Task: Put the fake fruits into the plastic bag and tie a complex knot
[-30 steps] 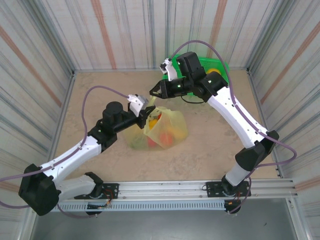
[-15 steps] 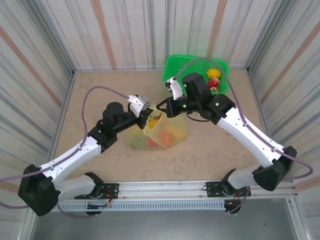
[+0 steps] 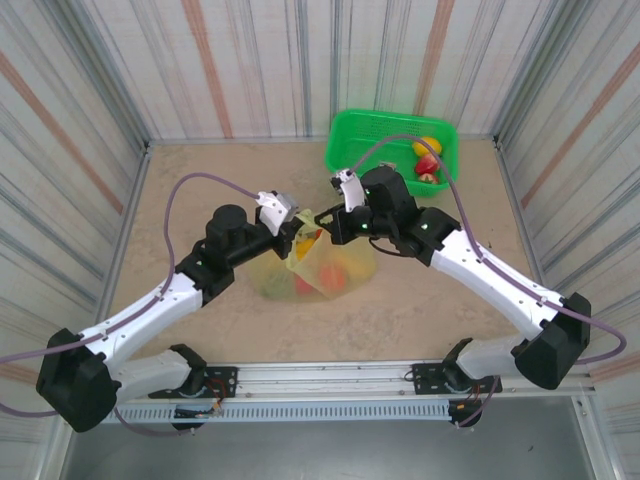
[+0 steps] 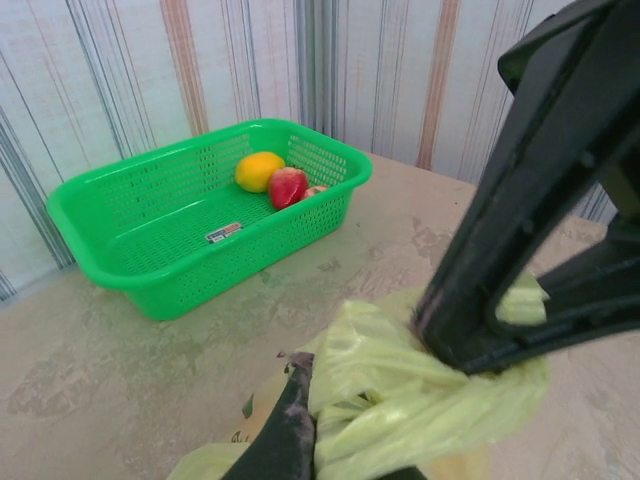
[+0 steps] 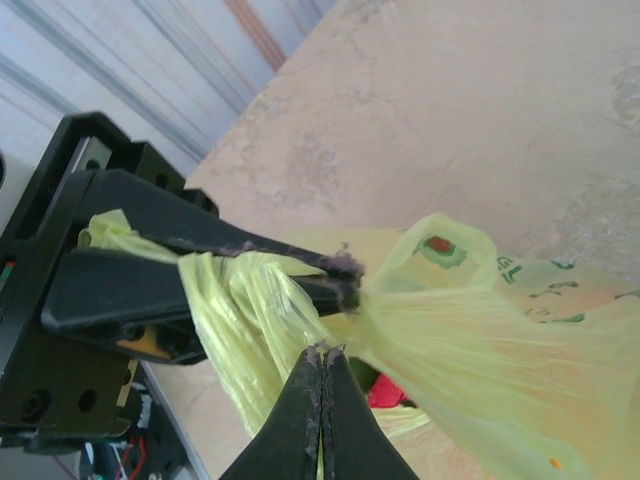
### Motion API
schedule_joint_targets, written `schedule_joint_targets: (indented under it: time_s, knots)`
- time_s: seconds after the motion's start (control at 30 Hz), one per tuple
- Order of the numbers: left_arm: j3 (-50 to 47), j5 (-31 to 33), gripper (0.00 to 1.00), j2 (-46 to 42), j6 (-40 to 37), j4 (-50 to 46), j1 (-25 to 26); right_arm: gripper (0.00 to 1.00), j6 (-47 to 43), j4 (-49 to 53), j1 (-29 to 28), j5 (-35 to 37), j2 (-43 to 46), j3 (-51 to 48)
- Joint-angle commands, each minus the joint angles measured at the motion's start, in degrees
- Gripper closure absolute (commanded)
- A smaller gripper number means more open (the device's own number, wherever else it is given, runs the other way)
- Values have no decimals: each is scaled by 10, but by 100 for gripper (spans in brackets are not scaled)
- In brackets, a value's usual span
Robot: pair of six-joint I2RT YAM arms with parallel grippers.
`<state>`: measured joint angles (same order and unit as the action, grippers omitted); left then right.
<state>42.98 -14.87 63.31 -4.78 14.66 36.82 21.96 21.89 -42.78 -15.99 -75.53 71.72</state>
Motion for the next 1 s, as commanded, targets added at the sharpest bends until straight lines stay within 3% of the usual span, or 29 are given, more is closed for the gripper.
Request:
schedule_joint_targets:
  time_s: [0.0,0.37,0.97]
  knots:
    - [-5,1,88,-13,-17,1,-3,100,17,-9,10,7,6,14]
    - [-5,-10,71,-19,-4,11,-3,100,25,-12,12,-7,-2,11]
    - [-8,-34,66,-32,-16,12,-13,100,50,-34,38,-51,-8,1]
